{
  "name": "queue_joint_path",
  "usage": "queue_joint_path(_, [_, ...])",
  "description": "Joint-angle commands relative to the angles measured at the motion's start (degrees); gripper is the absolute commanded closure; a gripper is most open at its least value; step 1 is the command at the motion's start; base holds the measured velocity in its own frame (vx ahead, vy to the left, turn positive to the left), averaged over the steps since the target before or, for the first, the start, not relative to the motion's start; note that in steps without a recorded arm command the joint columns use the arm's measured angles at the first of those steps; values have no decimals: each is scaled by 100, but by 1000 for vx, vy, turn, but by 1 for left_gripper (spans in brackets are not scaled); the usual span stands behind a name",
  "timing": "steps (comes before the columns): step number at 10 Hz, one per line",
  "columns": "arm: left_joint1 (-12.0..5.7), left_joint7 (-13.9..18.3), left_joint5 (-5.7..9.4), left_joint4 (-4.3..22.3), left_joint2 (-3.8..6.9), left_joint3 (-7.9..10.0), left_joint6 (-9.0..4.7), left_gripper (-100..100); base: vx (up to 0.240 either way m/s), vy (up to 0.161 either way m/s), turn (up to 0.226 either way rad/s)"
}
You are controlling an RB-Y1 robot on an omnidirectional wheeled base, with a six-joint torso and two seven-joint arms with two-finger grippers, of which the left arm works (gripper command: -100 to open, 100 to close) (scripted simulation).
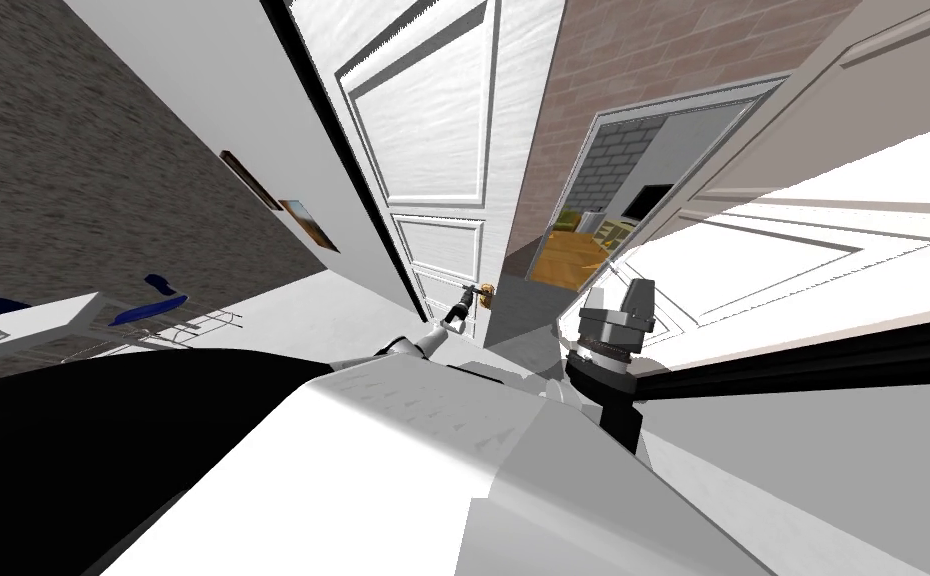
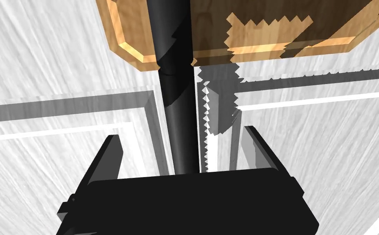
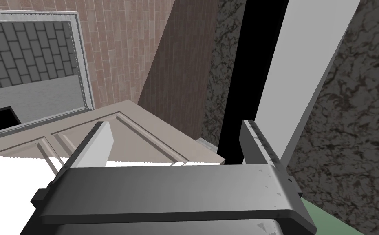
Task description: Push the door open
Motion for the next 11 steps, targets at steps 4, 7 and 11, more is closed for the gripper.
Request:
queue_joint_path(4, [20, -22, 0, -39, -192, 34, 30, 100, 103, -27, -8])
queue_joint_path(7, [20, -22, 0, -39, -192, 34, 30, 100, -17, 6, -6])
queue_joint_path(11, [20, -41, 16, -16, -79, 128, 27, 100, 48, -35, 13])
